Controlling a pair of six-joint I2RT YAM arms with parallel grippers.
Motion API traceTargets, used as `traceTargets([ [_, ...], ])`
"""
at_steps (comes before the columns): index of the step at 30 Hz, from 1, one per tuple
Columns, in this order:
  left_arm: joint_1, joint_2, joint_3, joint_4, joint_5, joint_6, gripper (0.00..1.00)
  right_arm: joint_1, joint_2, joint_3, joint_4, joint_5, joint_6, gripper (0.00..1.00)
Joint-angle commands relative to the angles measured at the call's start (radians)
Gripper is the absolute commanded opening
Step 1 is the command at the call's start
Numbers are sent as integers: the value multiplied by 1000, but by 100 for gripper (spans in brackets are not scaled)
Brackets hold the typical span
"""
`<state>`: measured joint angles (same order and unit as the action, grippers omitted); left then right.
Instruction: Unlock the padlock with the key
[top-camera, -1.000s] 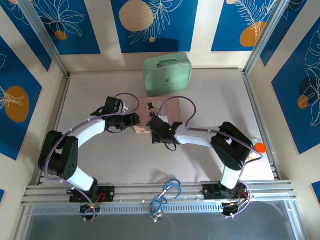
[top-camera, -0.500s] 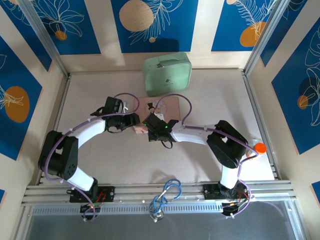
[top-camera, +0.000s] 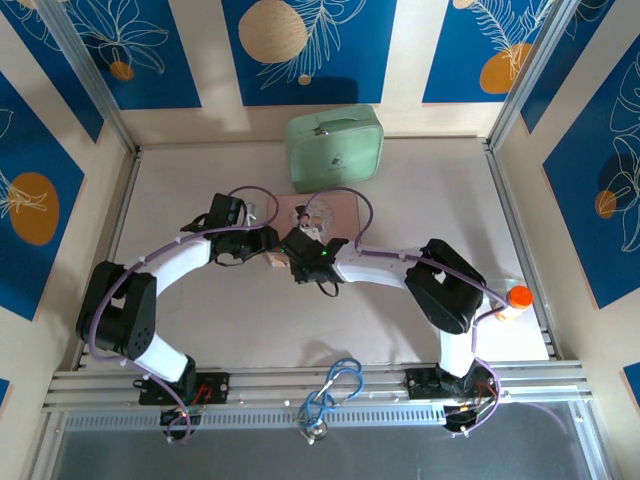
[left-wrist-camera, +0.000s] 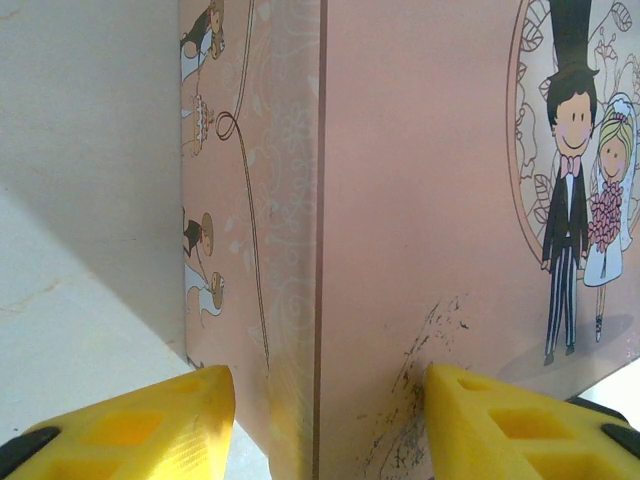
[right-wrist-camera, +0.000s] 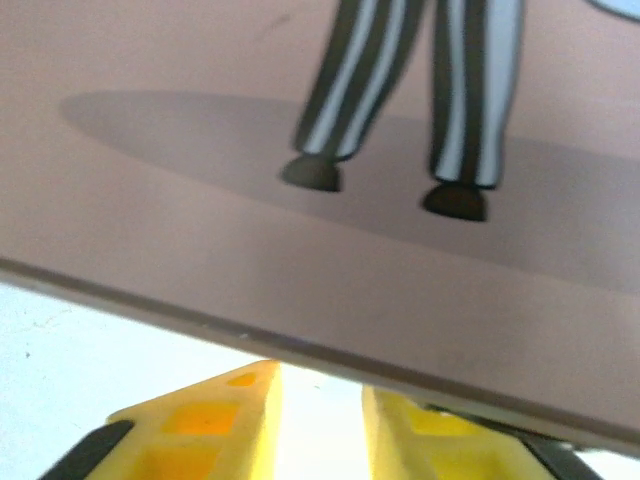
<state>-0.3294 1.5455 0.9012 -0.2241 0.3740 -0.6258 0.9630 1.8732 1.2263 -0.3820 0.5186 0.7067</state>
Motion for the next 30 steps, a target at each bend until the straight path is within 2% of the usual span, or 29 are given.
traceTargets([
  [1,5,1,-12,-86,-3,28,51,19,17,40,-50,59,-19,36],
  [4,5,-1,-10,-87,-4,28,51,39,3,38,-63,98,-32,47],
  [6,5,-1,-7,-92,-6,31,51,49,-15,27,-59,113,-40,50],
  [11,6,-1,-2,-97,-7,32,51,52,-66,-23,-36,118,-33,53],
  [24,5,-8,-4,-98,-4,24,51,4,-165,-146,58,23,-45,64],
  [30,6,-8,-7,-97,-1,23,51,-6,-169,-159,67,6,-62,65],
])
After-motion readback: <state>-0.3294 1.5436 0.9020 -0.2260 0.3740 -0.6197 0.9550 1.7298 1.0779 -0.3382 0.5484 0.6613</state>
